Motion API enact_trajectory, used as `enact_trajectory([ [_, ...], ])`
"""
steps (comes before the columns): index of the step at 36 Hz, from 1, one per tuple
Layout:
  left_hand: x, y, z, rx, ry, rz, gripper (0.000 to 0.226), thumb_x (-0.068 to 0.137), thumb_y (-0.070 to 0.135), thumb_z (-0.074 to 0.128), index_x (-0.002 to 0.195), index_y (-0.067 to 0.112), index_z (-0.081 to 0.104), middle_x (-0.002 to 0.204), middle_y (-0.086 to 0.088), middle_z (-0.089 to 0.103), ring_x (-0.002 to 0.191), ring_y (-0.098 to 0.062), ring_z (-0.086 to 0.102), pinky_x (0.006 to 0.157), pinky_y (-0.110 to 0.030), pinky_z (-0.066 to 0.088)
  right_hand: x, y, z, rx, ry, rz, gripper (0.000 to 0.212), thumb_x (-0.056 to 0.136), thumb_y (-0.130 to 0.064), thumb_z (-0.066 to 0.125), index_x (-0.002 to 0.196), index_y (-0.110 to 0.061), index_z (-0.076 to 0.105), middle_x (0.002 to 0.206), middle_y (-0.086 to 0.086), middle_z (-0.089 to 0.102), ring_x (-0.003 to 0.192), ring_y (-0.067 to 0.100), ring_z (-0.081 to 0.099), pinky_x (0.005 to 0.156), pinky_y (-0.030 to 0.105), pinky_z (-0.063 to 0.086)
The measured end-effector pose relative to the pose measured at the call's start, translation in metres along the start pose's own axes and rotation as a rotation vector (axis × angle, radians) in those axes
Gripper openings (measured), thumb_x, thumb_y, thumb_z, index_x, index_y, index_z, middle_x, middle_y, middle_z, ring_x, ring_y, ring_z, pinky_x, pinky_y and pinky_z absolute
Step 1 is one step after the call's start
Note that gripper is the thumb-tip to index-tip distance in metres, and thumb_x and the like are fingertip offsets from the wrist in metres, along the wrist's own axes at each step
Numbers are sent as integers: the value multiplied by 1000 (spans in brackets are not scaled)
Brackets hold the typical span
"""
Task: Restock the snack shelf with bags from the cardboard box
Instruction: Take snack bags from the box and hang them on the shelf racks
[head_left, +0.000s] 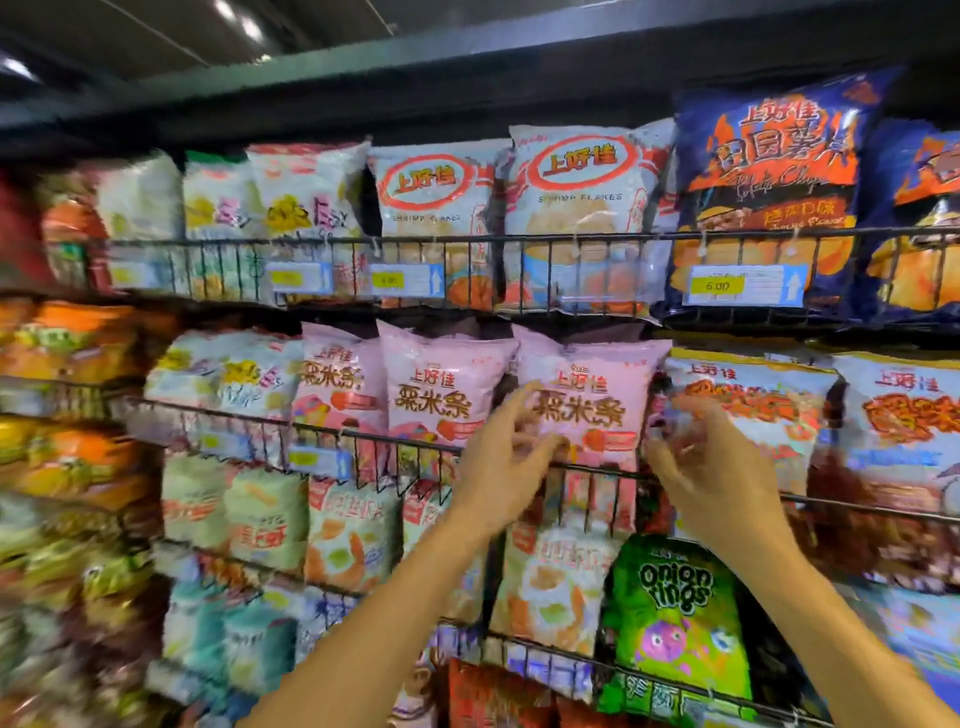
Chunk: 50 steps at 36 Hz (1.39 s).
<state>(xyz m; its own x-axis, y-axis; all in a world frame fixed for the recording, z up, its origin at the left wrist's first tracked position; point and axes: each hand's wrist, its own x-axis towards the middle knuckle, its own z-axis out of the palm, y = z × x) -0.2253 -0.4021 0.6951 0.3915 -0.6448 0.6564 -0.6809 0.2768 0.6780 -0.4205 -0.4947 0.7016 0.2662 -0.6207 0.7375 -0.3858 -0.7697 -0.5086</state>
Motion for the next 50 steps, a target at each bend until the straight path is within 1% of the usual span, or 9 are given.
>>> enact_trajectory([
  [10, 7, -103, -171, 96, 233, -101, 64, 90, 35, 64, 150, 27, 42, 128, 3, 59, 113, -22, 62, 97, -48, 53, -11, -119, 162, 253, -231, -35, 37, 89, -31, 69, 121, -35, 51, 83, -8, 65, 68, 5, 63, 68, 30, 54],
  [15, 30, -157, -248, 126, 158, -91, 73, 90, 39, 66, 155, 26, 33, 153, 4, 41, 137, -18, 46, 111, -42, 43, -1, -185, 236, 363, -281, 39, 59, 90, -33, 70, 142, -31, 44, 109, -12, 61, 100, 11, 65, 88, 38, 55],
  [19, 58, -172, -284, 120, 14, -79, 73, 95, 30, 68, 156, 17, 29, 148, 10, 41, 134, -12, 41, 111, -25, 34, 17, -234, 280, 231, -283, 60, 70, 93, -31, 67, 153, -29, 31, 120, -1, 58, 103, 17, 64, 97, 42, 51],
  [23, 85, -185, -294, 181, -12, -41, 62, 96, 31, 65, 149, 14, 38, 124, -9, 59, 117, -31, 54, 100, -46, 45, 32, -258, 306, 58, -184, 112, 77, 94, -35, 64, 157, -23, 21, 146, 8, 51, 129, 31, 53, 105, 45, 44],
  [28, 94, -194, -289, 205, -83, 32, 67, 101, 23, 58, 158, 17, 25, 155, -7, 40, 137, -27, 43, 104, -39, 41, 40, -263, 321, -160, -121, 166, 83, 92, -46, 60, 158, -23, 16, 122, 21, 65, 111, 41, 60, 90, 49, 51],
  [32, 85, -200, -279, 174, -110, 112, 62, 103, 14, 53, 158, 25, 26, 166, -3, 19, 154, -21, 16, 117, -39, 31, 29, -266, 324, -100, -85, 168, 81, 92, -45, 64, 157, -22, 22, 142, 13, 55, 127, 36, 53, 99, 51, 47],
  [37, 84, -198, -280, 102, -88, 107, 60, 101, 13, 56, 154, 26, 33, 158, -8, 35, 137, -38, 40, 108, -47, 42, 21, -266, 320, 5, -46, 154, 76, 92, -43, 66, 155, -23, 28, 151, 2, 47, 135, 24, 46, 108, 42, 43],
  [46, 71, -191, -314, 37, -51, 54, 61, 99, 15, 60, 153, 27, 35, 133, 8, 44, 106, -13, 62, 87, -21, 54, 13, -264, 301, 58, -70, 163, 71, 95, -32, 65, 156, -24, 28, 146, 3, 50, 126, 25, 54, 99, 39, 49],
  [50, 72, -199, -361, 49, 39, -25, 58, 99, 23, 61, 152, 29, 38, 133, 1, 55, 93, -11, 64, 89, -41, 57, 9, -273, 299, 188, -19, 152, 54, 96, -31, 64, 145, -21, 42, 122, -4, 59, 108, 15, 62, 86, 32, 54],
])
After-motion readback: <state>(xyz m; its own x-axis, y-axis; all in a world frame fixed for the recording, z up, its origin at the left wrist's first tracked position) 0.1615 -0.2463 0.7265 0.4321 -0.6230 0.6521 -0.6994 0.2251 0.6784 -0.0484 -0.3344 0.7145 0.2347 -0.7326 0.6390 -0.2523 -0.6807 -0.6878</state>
